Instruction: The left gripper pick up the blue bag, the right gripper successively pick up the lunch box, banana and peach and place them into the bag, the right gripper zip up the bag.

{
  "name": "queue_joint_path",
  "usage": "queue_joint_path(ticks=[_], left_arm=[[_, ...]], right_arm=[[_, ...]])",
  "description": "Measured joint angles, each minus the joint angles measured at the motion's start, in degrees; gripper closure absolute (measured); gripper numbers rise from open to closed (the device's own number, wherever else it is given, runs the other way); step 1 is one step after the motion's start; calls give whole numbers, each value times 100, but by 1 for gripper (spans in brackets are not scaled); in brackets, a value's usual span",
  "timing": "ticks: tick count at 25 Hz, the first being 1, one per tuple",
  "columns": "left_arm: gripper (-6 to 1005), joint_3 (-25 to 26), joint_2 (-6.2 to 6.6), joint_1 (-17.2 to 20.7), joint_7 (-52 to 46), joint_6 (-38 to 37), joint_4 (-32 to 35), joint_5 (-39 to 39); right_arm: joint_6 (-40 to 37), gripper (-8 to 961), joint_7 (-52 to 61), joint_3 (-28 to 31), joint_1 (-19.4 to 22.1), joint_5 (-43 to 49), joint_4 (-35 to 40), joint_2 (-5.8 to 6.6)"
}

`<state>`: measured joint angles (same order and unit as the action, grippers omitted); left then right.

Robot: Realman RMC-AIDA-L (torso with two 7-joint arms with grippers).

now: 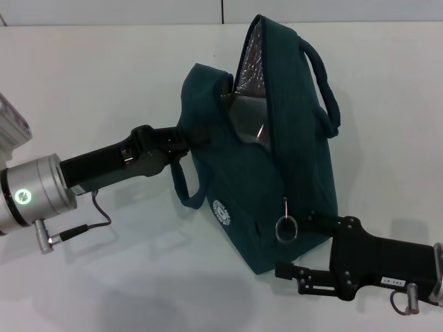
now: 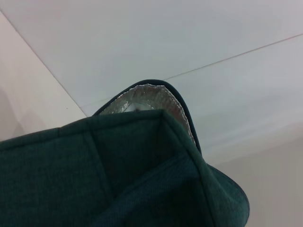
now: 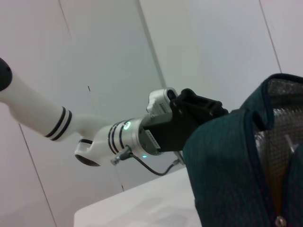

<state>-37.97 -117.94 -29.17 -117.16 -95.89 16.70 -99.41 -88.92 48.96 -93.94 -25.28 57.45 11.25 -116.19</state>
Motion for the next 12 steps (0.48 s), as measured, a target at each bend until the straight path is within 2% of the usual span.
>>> queue_joint_path(ticks=[12], left_arm=[[963,0,-1,44,0,-1,0,0]], right_arm=[[-332,172,-6,65,146,-111,-10,28]])
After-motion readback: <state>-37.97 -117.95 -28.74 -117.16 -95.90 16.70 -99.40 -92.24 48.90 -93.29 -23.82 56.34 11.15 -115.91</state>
